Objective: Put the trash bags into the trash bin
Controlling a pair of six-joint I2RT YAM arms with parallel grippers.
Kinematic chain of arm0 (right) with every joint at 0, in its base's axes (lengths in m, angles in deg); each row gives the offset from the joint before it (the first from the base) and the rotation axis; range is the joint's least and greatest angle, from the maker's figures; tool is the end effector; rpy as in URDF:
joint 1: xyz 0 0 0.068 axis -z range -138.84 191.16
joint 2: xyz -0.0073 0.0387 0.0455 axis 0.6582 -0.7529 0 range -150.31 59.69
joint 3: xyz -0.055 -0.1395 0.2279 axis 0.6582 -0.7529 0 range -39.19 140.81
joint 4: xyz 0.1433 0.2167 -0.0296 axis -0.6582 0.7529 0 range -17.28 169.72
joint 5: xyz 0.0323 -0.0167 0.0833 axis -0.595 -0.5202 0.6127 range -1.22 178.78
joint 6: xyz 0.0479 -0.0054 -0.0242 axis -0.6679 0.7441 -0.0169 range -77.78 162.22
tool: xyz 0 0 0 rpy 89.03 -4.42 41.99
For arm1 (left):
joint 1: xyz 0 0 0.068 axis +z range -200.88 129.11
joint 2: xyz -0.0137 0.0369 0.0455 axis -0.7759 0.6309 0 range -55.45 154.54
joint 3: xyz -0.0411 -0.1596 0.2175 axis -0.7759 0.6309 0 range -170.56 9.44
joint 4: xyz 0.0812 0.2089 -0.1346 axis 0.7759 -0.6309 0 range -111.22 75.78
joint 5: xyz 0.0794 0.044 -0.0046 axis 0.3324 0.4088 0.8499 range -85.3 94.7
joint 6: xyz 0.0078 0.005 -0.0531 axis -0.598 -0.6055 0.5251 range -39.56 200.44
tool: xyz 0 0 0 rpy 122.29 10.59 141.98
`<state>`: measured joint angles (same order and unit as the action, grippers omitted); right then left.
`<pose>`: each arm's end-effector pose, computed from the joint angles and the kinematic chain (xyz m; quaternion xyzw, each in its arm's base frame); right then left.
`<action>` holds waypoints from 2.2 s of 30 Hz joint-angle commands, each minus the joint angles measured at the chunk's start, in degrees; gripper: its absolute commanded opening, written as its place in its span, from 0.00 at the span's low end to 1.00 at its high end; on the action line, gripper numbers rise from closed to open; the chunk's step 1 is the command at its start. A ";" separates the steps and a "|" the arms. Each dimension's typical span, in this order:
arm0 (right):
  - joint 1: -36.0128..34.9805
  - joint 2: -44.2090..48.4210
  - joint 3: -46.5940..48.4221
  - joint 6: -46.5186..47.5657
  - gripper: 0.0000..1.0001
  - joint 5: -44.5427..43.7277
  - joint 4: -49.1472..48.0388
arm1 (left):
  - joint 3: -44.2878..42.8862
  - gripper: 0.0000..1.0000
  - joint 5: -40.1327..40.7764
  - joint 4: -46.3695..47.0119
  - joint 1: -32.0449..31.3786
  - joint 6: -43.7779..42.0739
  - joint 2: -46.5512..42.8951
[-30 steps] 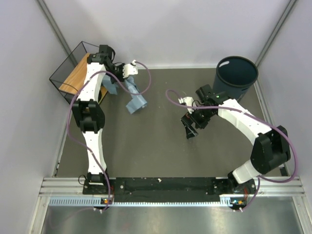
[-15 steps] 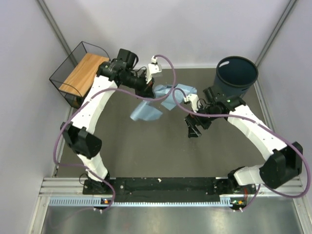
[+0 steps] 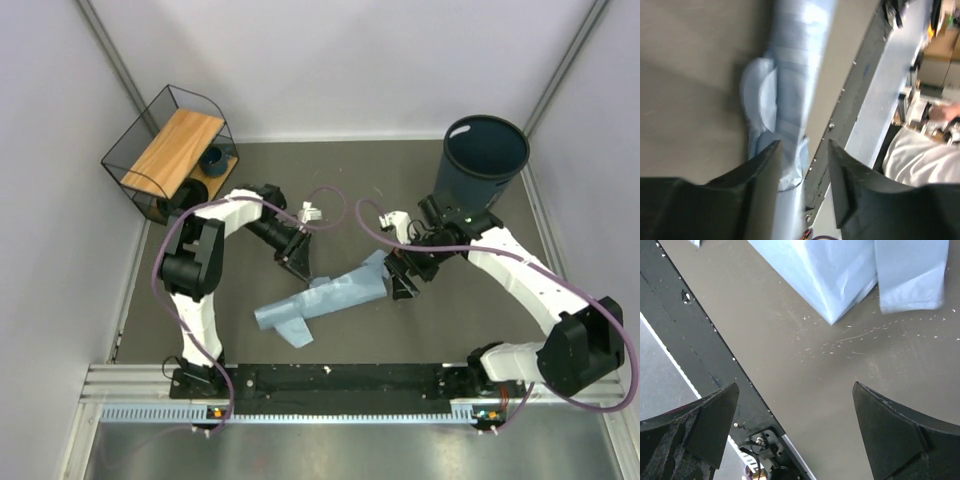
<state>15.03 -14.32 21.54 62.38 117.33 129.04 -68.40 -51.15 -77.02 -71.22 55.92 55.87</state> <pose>0.2045 0.1194 0.2707 -0.4151 0.8599 0.2513 0.1587 0.3115 -0.1468 0.1810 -0.3128 -0.8253 0.4691 0.0313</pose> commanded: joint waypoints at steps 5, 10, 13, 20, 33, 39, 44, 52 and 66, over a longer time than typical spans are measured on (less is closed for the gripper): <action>0.38 -5.16 3.34 2.25 0.99 -0.78 -1.65 | -5.93 0.65 9.00 -7.23 10.57 -20.90 -7.07; 0.38 -8.59 5.54 1.99 0.99 -0.44 -2.26 | 6.00 0.68 12.61 -10.57 9.71 -41.25 -23.39; 0.46 -10.53 6.68 0.85 0.99 1.23 -2.17 | 14.78 0.70 10.34 -12.26 8.92 -56.23 -32.64; 2.39 -11.76 6.51 -2.05 0.99 5.63 -2.00 | 31.07 0.71 17.43 7.42 -2.32 -58.11 -46.46; 4.33 -11.06 4.84 -2.85 0.99 6.16 -1.65 | 40.57 0.76 27.45 22.62 -20.96 -61.08 -41.39; 4.60 -11.15 4.84 -2.58 0.99 6.25 -1.21 | 41.10 0.76 30.01 21.76 -22.11 -66.62 -35.75; 4.77 -11.24 5.01 -2.41 0.99 5.99 -1.03 | 38.92 0.66 32.56 20.62 -22.55 -67.86 -29.87; 4.95 -11.41 5.98 -2.32 0.99 5.90 -1.03 | 29.51 0.00 30.98 14.73 -22.55 -62.43 -29.66; 8.38 -10.71 8.44 -2.15 0.99 5.63 -1.03 | 5.96 0.00 26.50 16.91 -15.79 -39.84 -40.93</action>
<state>22.38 -26.08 26.13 59.60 121.86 128.23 -57.84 -21.73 -63.89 -89.45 7.47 16.57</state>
